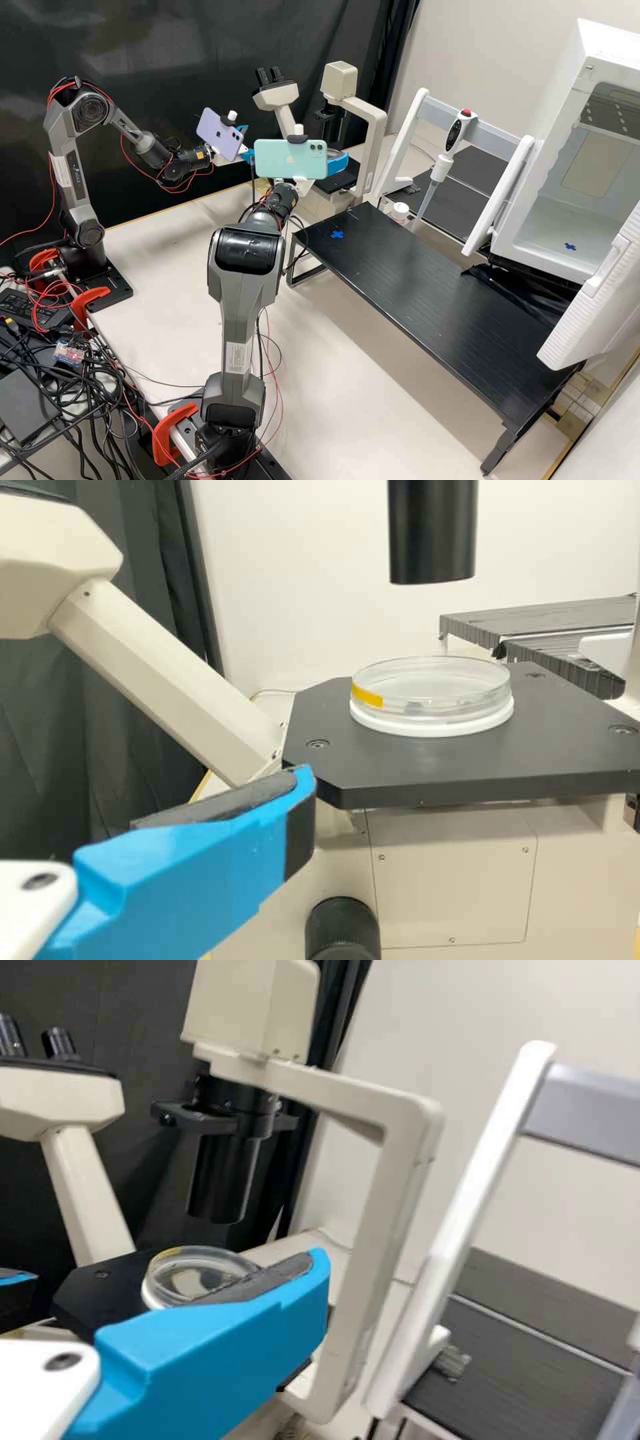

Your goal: Move the petri dish to the bench

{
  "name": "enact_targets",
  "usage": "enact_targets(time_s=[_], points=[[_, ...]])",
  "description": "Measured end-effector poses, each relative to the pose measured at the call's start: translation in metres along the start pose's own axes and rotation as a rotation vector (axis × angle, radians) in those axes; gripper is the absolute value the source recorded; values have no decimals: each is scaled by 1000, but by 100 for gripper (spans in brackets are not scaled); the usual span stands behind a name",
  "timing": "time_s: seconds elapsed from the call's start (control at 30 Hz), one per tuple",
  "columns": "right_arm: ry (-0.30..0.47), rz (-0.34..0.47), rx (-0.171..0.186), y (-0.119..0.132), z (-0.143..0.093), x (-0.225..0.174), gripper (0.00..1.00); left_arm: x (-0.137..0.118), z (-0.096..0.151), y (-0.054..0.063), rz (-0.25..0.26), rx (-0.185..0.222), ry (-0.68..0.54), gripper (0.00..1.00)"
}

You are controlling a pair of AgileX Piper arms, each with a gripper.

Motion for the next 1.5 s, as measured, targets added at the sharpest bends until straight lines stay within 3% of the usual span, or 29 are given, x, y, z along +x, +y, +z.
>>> enact_targets(time_s=[0.23, 0.53, 0.83, 1.07, 1.1, 1.5], points=[[-17, -69, 60, -10, -9, 46, 100, 0, 0, 0, 0, 0, 0, 100], [-86, -86, 137, -15, -4, 100, 100, 0, 0, 0, 0, 0, 0, 100], [-188, -141, 145, -45, 19, 144, 100, 0, 0, 0, 0, 0, 0, 100], [-224, -154, 146, -57, 27, 158, 100, 0, 0, 0, 0, 0, 0, 100], [-225, -154, 145, -57, 27, 159, 0, 0, 0, 0, 0, 0, 0, 100], [-225, -181, 145, -58, 33, 158, 0, 0, 0, 0, 0, 0, 0, 100]])
